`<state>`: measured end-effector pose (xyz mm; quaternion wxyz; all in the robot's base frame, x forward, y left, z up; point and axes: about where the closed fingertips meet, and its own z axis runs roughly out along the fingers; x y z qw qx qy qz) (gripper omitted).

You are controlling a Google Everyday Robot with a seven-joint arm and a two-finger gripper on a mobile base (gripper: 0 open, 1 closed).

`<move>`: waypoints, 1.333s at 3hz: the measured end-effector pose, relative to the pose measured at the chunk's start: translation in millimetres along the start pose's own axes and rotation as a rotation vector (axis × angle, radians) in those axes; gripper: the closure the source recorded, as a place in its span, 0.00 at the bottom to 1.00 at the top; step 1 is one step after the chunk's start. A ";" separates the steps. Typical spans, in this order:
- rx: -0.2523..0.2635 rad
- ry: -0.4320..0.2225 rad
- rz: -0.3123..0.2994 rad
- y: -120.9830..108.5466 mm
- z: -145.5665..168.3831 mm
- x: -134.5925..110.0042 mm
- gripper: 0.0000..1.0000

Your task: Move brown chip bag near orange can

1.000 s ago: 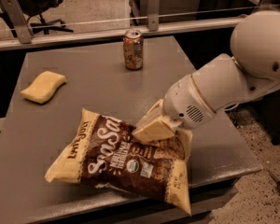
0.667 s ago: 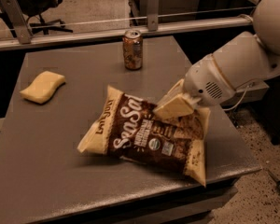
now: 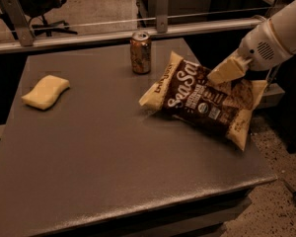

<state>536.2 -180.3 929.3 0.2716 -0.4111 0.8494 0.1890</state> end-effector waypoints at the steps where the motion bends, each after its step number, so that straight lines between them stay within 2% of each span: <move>1: 0.138 -0.008 0.128 -45.7 -23.3 -1.1 1.00; 2: 0.263 -0.027 0.240 -73.3 -30.3 -17.3 1.00; 3: 0.361 -0.055 0.336 -87.3 -25.2 -44.0 1.00; 4: 0.439 -0.081 0.409 -91.4 -14.9 -72.3 1.00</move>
Offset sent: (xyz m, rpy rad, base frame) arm 0.0941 -0.0674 0.0440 -0.0470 -0.0675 -0.6066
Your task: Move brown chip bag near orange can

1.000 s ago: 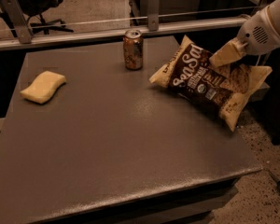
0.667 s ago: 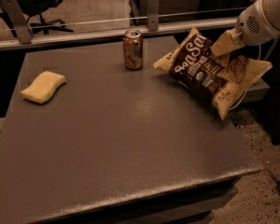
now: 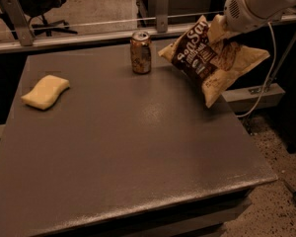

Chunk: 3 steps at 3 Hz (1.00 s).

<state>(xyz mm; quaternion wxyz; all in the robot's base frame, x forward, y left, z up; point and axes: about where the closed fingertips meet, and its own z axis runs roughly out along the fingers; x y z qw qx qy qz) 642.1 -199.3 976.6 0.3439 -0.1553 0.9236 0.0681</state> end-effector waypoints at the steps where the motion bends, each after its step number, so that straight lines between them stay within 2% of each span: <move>1: 0.028 -0.027 0.067 15.6 13.5 -22.4 1.00; 2: 0.031 -0.036 0.120 33.5 33.4 -32.7 1.00; 3: -0.027 -0.018 0.171 52.7 57.6 -27.6 0.97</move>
Offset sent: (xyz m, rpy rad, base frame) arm 0.0477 0.0705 -0.0120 0.1006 -0.0110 -0.1633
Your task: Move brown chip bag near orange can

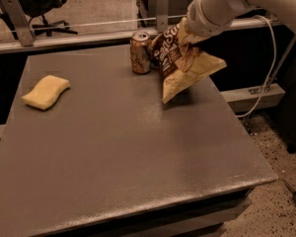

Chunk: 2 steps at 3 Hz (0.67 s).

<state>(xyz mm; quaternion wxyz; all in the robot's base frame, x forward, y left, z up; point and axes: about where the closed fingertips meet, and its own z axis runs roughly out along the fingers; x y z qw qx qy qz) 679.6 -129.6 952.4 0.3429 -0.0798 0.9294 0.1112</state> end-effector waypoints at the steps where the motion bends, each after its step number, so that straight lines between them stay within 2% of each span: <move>1: -0.060 0.028 0.044 8.3 12.6 13.3 0.75; 2: -0.101 0.063 0.081 7.0 22.7 35.4 0.51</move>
Offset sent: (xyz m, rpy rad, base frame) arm -0.0266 0.0044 -0.0661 0.1647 0.1455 0.0140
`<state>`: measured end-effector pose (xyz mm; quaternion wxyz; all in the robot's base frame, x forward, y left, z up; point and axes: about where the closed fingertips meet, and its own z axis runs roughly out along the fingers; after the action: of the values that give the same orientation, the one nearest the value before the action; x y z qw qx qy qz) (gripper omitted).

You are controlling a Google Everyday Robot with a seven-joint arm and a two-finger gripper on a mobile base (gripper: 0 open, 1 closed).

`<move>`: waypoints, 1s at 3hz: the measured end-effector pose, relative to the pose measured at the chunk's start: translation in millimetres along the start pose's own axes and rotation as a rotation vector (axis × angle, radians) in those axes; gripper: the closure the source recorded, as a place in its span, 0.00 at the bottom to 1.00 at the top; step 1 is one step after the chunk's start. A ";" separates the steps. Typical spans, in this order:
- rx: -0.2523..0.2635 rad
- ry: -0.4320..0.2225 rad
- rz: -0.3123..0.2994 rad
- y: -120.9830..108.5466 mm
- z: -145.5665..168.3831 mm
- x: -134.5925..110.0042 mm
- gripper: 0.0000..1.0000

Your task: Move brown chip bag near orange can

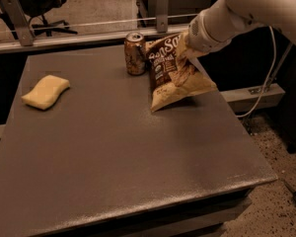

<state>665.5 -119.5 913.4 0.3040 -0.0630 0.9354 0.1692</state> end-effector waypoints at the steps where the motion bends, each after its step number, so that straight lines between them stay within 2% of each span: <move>1: -0.041 0.037 0.021 -9.1 7.8 18.7 0.28; 2: -0.121 0.064 0.008 -16.1 11.2 26.8 0.04; 3: -0.201 0.060 -0.049 -20.6 1.7 21.4 0.00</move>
Offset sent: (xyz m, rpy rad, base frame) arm -0.0152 -0.0222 -0.0318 0.1467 0.0662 0.1842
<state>653.6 -138.5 893.8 0.2721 -0.1211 0.9205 0.2529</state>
